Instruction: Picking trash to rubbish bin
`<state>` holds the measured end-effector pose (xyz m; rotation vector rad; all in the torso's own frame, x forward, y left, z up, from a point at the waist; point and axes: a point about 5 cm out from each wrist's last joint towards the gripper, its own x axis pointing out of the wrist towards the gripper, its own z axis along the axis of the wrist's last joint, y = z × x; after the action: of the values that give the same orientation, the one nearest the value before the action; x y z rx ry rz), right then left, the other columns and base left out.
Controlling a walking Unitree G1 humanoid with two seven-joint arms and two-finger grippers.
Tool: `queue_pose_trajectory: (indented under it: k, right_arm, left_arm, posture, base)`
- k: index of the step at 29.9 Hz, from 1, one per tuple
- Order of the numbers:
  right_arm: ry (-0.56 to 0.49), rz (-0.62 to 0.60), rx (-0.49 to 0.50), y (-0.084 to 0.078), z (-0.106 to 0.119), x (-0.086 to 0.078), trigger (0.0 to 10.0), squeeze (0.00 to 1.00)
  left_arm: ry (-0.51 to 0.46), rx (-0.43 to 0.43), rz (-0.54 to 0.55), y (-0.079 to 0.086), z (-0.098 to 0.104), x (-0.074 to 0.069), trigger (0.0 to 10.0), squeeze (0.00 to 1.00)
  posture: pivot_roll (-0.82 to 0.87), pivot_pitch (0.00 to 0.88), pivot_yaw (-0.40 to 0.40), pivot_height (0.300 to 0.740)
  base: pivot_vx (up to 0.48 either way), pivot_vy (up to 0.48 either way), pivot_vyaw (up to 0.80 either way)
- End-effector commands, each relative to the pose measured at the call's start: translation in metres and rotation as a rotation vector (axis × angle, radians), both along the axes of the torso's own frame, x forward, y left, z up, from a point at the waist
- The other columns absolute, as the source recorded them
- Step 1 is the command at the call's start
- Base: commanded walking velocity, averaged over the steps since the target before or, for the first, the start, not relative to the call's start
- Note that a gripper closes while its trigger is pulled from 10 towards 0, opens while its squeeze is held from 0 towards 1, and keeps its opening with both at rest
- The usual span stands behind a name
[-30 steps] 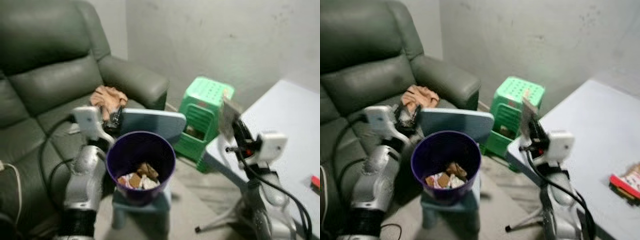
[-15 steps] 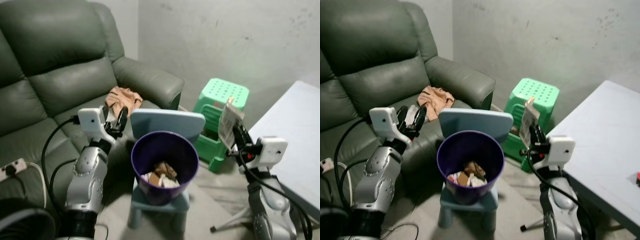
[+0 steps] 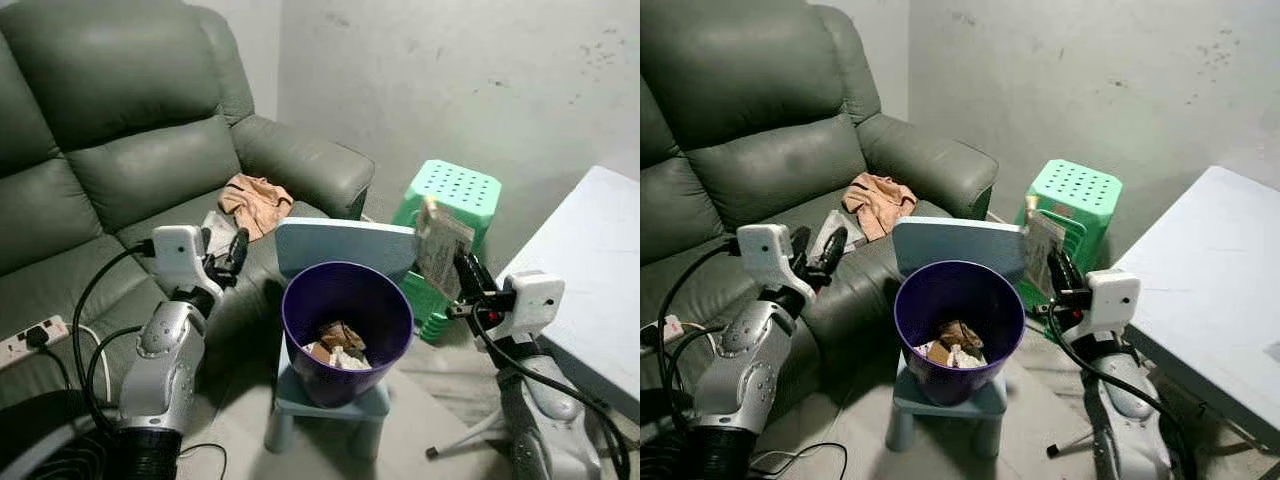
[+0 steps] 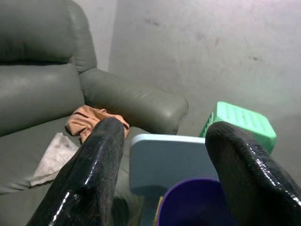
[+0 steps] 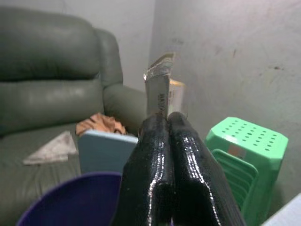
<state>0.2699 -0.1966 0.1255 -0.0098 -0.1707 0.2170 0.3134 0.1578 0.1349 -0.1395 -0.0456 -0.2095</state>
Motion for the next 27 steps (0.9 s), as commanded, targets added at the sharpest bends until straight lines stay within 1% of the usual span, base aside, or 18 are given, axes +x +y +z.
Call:
queue_pose_trajectory:
  k: [1,5,10,13,15,17,18,20,23,27]
  right_arm:
    - [0.032,0.035,-0.037,-0.002,-0.003,0.003,10.0,0.0]
    - [0.059,0.07,-0.122,-0.008,-0.004,0.009,10.0,0.0]
    - [0.062,0.112,-0.154,-0.01,-0.002,0.014,10.0,0.0]
    - [0.068,0.143,-0.175,-0.008,-0.002,0.017,10.0,0.0]
    - [0.068,0.143,-0.175,-0.008,-0.002,0.017,10.0,0.0]
    - [0.081,0.194,-0.196,-0.001,-0.006,0.022,10.0,0.0]
    - [0.081,0.194,-0.196,-0.001,-0.006,0.022,10.0,0.0]
    - [0.101,0.239,-0.214,0.007,-0.012,0.027,10.0,0.0]
    - [0.132,0.297,-0.22,0.018,-0.02,0.036,10.0,0.0]
    - [0.152,0.33,-0.223,0.025,-0.025,0.041,10.0,0.0]
  left_arm:
    - [-0.007,0.019,-0.061,-0.009,0.003,-0.003,10.0,0.0]
    - [-0.006,0.039,-0.145,-0.023,0.0,-0.011,10.0,0.0]
    - [0.003,0.06,-0.203,-0.034,-0.004,-0.019,10.0,0.0]
    - [0.011,0.075,-0.234,-0.041,-0.006,-0.023,10.0,0.0]
    - [0.011,0.075,-0.234,-0.041,-0.006,-0.023,10.0,0.0]
    - [0.012,0.08,-0.267,-0.049,-0.007,-0.028,10.0,0.0]
    - [0.012,0.08,-0.267,-0.049,-0.007,-0.028,10.0,0.0]
    - [0.007,0.07,-0.286,-0.055,-0.005,-0.031,10.0,0.0]
    - [-0.006,0.063,-0.287,-0.059,-0.002,-0.034,10.0,0.0]
    - [-0.012,0.058,-0.3,-0.062,0.001,-0.038,10.0,0.0]
  posture:
    - [0.06,0.0,-0.076,0.74]
    - [0.06,0.0,-0.075,0.74]
    - [0.06,0.0,-0.075,0.74]
    - [0.07,0.0,-0.075,0.74]
    - [0.07,0.0,-0.075,0.74]
    - [0.08,0.0,-0.08,0.74]
    - [0.08,0.0,-0.08,0.74]
    - [0.09,0.0,-0.085,0.74]
    - [0.12,0.0,-0.106,0.74]
    - [0.14,0.0,-0.113,0.74]
  base:
    - [0.0,0.0,0.0]
    - [0.0,0.0,0.0]
    - [0.0,0.0,0.0]
    - [0.0,0.0,0.0]
    - [0.0,0.0,0.0]
    - [0.0,0.0,0.0]
    - [0.0,0.0,0.0]
    - [0.0,0.0,0.0]
    - [0.0,0.0,0.0]
    - [0.0,0.0,0.0]
